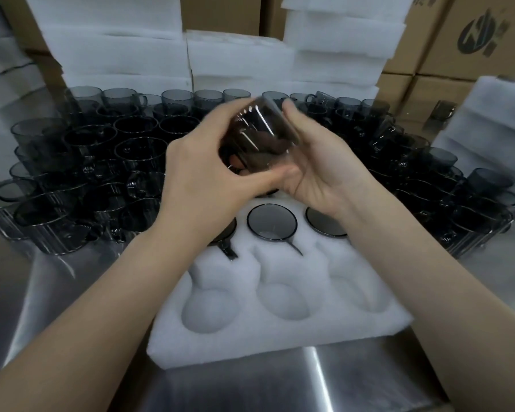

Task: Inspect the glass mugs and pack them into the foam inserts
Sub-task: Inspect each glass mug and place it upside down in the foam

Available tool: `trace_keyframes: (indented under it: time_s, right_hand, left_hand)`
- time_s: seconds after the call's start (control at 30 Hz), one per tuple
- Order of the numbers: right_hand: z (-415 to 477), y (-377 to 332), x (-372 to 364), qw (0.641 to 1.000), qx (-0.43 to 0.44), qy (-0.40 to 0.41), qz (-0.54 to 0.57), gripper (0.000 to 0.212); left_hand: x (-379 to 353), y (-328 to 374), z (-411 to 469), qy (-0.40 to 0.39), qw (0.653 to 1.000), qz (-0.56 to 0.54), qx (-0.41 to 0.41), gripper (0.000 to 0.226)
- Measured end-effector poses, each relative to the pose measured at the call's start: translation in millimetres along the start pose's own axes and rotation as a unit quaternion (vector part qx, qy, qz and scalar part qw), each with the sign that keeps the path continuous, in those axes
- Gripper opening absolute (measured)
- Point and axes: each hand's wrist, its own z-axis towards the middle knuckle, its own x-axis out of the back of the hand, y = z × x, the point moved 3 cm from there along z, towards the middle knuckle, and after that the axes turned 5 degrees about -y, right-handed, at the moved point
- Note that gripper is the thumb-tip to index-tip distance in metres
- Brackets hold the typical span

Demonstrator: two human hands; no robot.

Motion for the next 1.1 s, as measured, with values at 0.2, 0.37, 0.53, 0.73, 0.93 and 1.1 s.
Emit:
trace_keyframes:
  time_s: [0.2,0.37,0.53,0.73,0.93,1.1]
  right_hand:
    - [-3,-4,-5,0.998,0.03,-0.05,-0.022,0.038]
    - [-7,-13,-1,0.995,0.077,0.017,-0.054,0.028]
    - [-12,-18,-10,0.984,0.098,0.015,-0.146,0.024]
    - [-34,-36,-43,0.916,0.092,0.009,-0.39,0.028]
    - [-66,-2,-88,0.768,0.046,-0.119,-0.628,0.031]
    - [-65,20,-89,0.713,0.059,-0.087,-0.693,0.057]
  left_hand:
    - [2,-3,1,0.004,0.999,-0.036,0.019,0.08]
    - [2,-7,4,-0.034,0.981,-0.186,0.042,0.047]
    - [11,-7,8,-0.007,0.975,-0.209,0.077,0.031]
    - [33,-19,13,0.091,0.935,-0.291,0.18,0.043]
    - [34,-23,14,0.049,0.948,-0.253,0.186,0.041]
    - [20,-25,11,-0.05,0.95,-0.249,0.183,0.041]
